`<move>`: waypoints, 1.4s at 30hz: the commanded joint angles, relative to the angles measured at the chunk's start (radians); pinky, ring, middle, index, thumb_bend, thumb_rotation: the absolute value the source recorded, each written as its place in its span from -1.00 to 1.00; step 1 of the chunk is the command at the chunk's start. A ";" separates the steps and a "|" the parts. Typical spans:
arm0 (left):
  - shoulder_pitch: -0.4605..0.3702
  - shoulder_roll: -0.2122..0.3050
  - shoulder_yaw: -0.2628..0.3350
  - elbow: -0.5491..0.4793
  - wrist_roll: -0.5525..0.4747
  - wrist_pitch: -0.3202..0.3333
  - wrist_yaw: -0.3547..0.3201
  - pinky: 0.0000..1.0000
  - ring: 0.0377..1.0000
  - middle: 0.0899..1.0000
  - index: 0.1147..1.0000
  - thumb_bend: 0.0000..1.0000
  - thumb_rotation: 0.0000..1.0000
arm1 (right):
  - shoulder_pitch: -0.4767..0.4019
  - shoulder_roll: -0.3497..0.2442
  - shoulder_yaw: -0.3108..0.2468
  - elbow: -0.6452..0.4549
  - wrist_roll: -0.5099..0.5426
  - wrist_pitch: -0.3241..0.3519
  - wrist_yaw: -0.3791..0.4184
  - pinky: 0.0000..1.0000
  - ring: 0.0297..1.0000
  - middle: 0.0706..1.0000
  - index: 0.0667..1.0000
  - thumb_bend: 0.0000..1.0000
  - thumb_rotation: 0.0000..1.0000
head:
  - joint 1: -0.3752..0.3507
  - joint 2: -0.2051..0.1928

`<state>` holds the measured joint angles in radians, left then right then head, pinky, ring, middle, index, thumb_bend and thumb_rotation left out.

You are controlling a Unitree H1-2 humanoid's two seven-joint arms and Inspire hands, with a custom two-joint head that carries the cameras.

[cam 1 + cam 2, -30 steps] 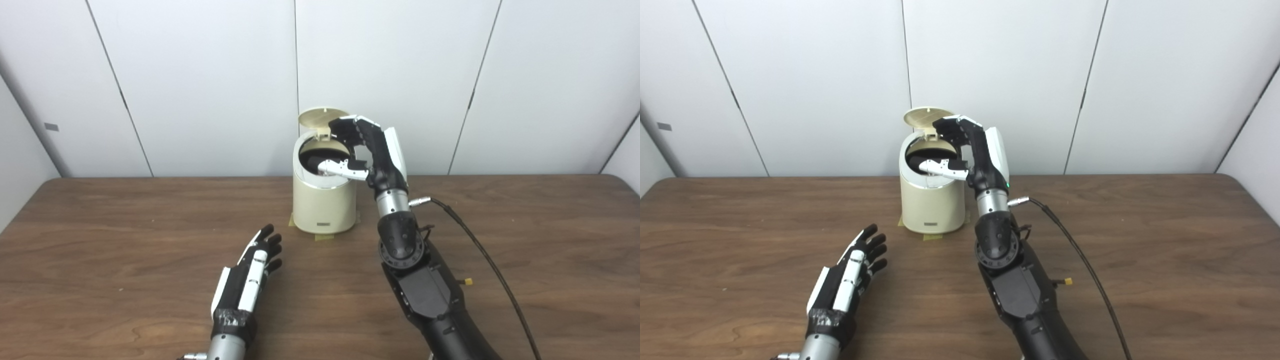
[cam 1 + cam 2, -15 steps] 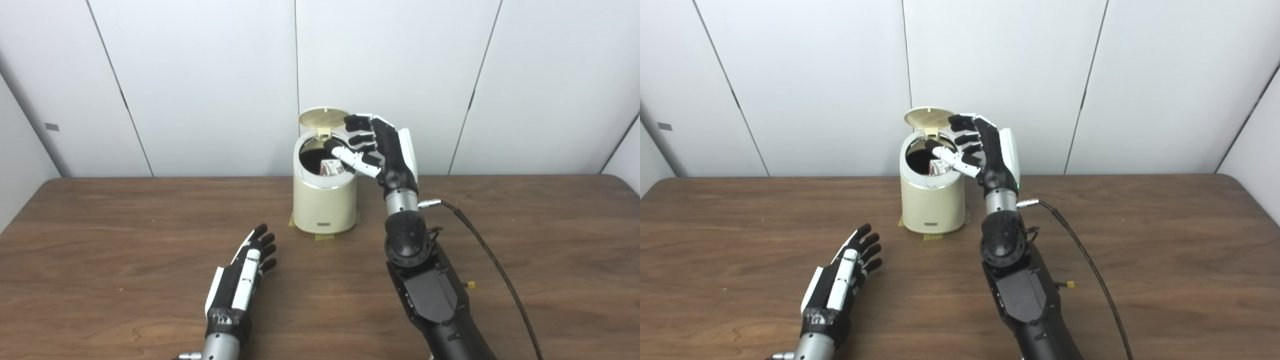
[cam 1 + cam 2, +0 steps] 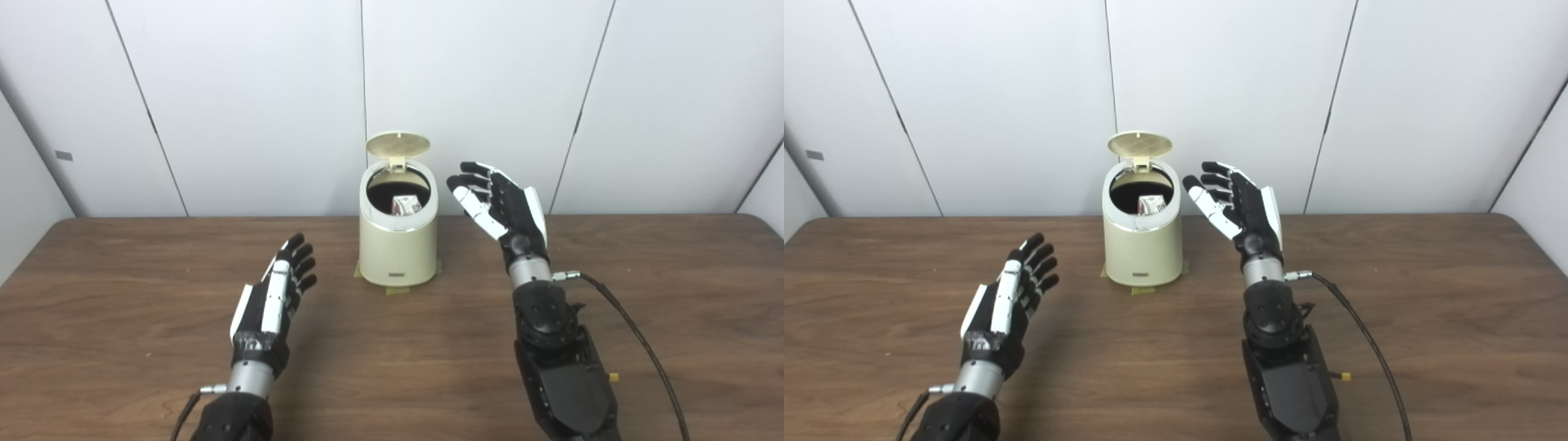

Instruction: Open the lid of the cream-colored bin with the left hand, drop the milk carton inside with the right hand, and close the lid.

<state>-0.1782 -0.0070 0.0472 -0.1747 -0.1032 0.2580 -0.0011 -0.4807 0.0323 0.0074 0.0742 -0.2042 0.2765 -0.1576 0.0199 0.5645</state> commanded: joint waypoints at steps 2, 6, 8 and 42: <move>-0.099 0.036 0.009 0.017 0.004 0.000 -0.008 0.82 0.86 0.86 0.89 -0.21 0.91 | 0.002 -0.003 -0.021 -0.078 0.053 0.014 0.032 0.28 0.42 0.48 0.48 -0.13 0.14 | 0.005 -0.003; -0.185 0.078 0.022 0.066 -0.019 0.028 -0.026 0.88 0.89 0.88 0.91 -0.14 0.86 | 0.063 -0.015 -0.041 -0.136 0.104 0.030 0.067 0.29 0.43 0.48 0.46 -0.09 -0.10 | 0.006 -0.005; -0.232 0.101 0.019 0.100 -0.009 0.019 -0.035 0.87 0.88 0.87 0.90 -0.10 0.83 | 0.103 -0.025 -0.051 -0.166 0.138 0.033 0.090 0.32 0.47 0.51 0.48 -0.10 -0.05 | 0.011 -0.006; -0.618 0.181 -0.095 0.429 0.093 -0.061 -0.153 0.81 0.79 0.74 0.74 0.00 0.99 | 0.385 0.009 -0.042 -0.281 0.315 0.040 0.149 0.68 0.82 0.84 0.89 -0.03 0.73 | 0.007 -0.015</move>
<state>-0.7279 0.1592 -0.0452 0.2605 -0.0236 0.2498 -0.1475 -0.0781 0.0361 -0.0334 -0.1689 0.0981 0.3413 -0.0166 0.0276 0.5492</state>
